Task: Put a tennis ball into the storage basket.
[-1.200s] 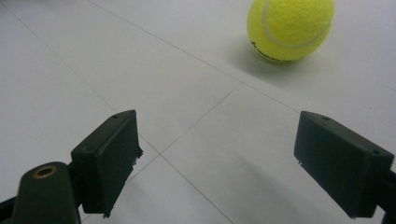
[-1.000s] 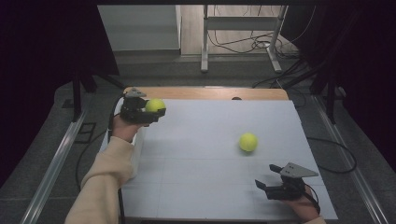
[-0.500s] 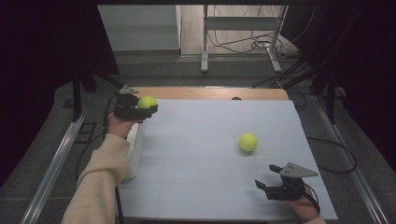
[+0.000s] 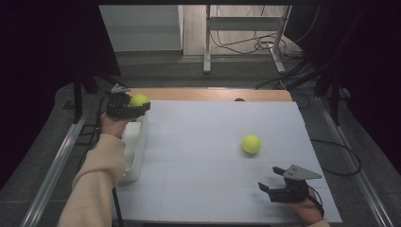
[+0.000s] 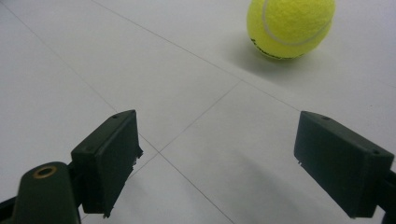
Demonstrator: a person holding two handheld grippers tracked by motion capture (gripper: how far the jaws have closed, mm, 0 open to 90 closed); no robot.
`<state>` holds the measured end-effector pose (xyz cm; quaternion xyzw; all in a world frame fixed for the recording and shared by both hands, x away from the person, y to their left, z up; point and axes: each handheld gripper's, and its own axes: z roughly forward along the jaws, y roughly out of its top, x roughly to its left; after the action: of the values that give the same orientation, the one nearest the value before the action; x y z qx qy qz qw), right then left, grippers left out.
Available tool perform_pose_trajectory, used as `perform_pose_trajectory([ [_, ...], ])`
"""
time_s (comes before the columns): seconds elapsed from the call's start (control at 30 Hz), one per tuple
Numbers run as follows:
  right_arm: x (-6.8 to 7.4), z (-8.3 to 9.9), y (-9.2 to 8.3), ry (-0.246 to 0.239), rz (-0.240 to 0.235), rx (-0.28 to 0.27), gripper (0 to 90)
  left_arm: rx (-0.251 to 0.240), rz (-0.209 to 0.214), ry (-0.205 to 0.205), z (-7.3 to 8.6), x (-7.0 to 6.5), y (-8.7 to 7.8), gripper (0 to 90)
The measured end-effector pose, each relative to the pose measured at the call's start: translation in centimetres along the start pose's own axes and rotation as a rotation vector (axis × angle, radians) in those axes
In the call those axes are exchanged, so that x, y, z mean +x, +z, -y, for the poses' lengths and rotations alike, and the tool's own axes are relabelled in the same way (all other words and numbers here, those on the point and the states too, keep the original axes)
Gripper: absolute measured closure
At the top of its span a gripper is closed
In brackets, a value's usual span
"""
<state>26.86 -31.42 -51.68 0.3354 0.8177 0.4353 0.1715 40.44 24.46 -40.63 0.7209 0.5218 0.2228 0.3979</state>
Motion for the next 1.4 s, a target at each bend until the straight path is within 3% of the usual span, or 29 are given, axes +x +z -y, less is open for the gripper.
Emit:
perform_pose_trajectory([
  [0.8,0.0,0.0,0.0,0.0,0.003,0.001,14.7,0.012,-0.052,-0.035,0.4,1.9,-0.4,26.2],
  [1.4,0.0,0.0,0.0,0.001,0.003,0.001,14.7,0.094,-0.081,-0.034,0.8,2.7,0.9,26.1],
])
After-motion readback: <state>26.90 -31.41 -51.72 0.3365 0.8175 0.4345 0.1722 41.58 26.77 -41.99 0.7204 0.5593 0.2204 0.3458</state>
